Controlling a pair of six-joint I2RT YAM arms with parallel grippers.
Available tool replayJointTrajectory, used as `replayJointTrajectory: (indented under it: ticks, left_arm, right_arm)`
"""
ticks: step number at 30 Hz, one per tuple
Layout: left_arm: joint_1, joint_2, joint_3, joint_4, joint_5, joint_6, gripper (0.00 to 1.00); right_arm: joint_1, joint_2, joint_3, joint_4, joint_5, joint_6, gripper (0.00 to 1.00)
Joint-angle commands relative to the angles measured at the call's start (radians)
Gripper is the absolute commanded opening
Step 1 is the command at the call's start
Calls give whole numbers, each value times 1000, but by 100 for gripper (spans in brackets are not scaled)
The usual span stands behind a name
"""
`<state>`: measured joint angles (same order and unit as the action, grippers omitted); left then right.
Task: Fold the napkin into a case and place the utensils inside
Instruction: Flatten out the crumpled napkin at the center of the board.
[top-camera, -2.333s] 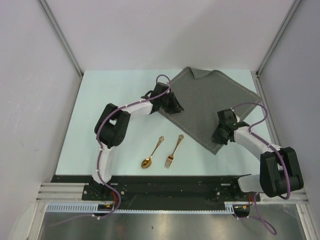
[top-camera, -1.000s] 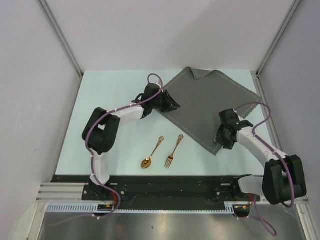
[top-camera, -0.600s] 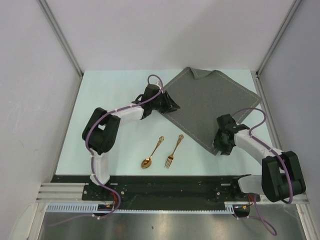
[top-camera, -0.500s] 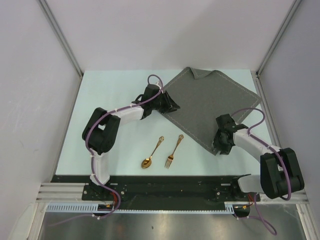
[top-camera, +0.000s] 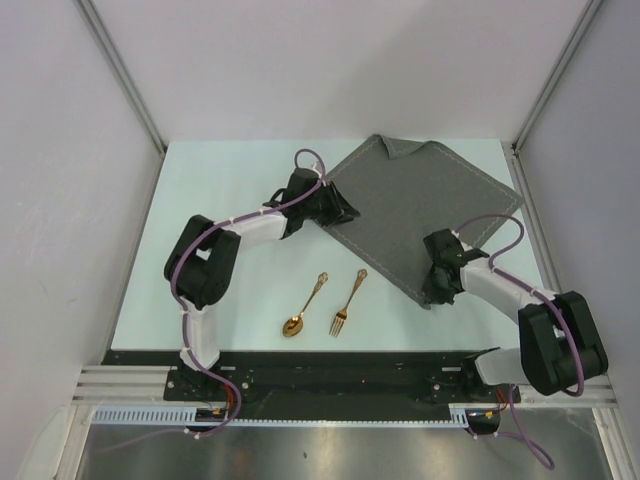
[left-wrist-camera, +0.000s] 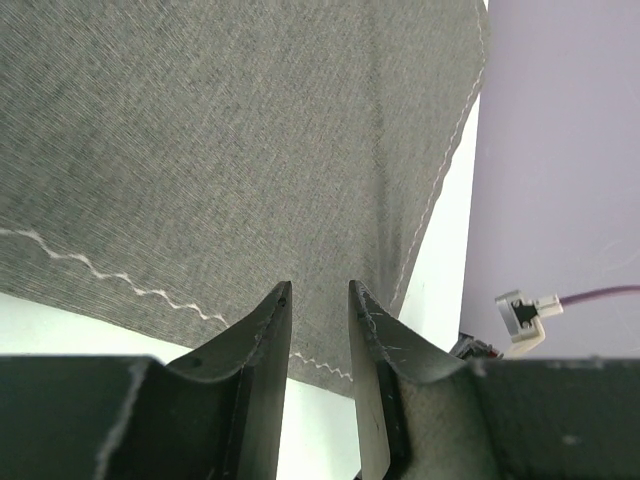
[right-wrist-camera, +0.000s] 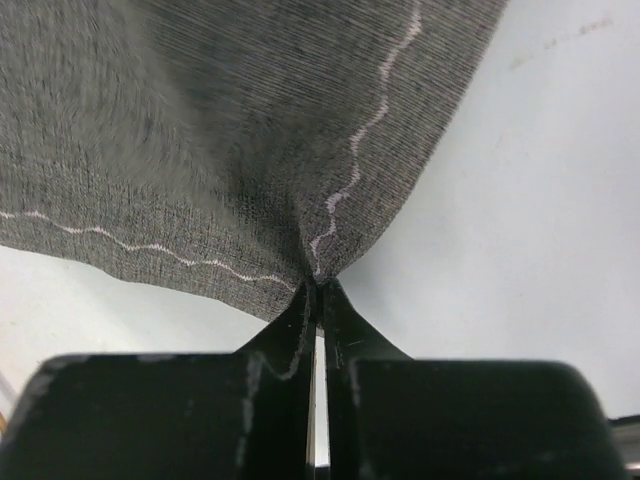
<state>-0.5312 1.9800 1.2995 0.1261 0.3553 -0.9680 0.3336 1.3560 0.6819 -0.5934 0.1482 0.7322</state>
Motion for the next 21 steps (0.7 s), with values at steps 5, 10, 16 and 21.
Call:
replayJointTrajectory:
  ticks: [5, 10, 16, 21]
  left_arm:
    - [23, -75, -22, 27, 16, 3, 34]
    - [31, -89, -40, 29, 7, 5, 34]
    - [45, -87, -42, 10, 2, 17, 34]
    - [71, -67, -20, -38, 10, 45, 34]
  right_arm:
    - [22, -216, -59, -242, -4, 81, 0]
    - [48, -349, -134, -269, -55, 130, 0]
    - [58, -362, -151, -236, -121, 122, 24]
    - [-36, -299, -18, -195, -64, -14, 48]
